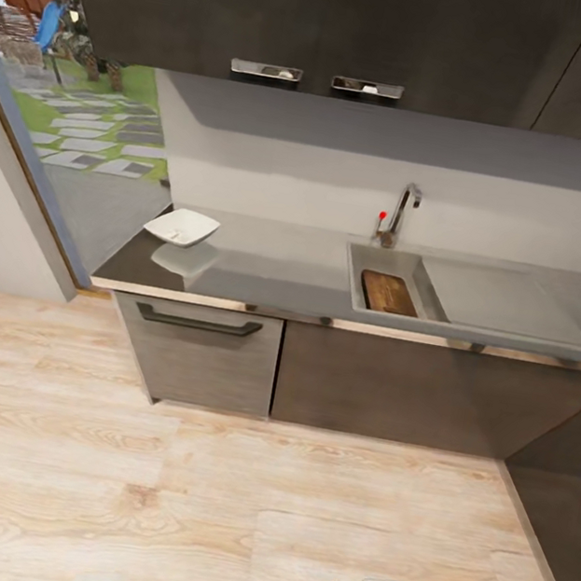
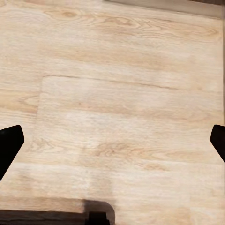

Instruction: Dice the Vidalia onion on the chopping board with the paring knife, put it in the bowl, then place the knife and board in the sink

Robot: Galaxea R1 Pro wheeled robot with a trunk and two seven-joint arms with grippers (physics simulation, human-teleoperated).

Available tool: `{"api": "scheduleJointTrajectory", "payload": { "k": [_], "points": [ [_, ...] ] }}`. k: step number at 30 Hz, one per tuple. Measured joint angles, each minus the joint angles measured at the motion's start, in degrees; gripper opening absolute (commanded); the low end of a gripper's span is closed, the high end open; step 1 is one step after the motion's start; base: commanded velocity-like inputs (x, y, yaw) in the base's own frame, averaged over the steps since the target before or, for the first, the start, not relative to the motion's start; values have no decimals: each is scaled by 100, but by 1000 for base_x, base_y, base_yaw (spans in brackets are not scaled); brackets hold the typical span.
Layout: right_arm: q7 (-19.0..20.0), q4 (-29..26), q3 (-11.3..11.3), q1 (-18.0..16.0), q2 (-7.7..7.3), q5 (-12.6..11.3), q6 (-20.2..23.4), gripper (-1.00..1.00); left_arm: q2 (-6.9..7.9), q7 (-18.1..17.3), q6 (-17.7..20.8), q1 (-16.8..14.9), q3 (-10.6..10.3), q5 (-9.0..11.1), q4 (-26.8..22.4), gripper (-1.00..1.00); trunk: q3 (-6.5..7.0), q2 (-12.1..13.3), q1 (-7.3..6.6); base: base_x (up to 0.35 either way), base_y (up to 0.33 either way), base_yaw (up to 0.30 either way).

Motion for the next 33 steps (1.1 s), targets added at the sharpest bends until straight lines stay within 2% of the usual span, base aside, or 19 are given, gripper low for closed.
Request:
{"api": "scheduleJointTrajectory", "payload": {
  "k": [33],
  "points": [
    [-28, 1, 4, 0, 5, 0, -23, 100, 5, 15, 6, 3, 1, 9, 66, 100, 298, 0, 0, 0, 0, -5]
  ]
}}
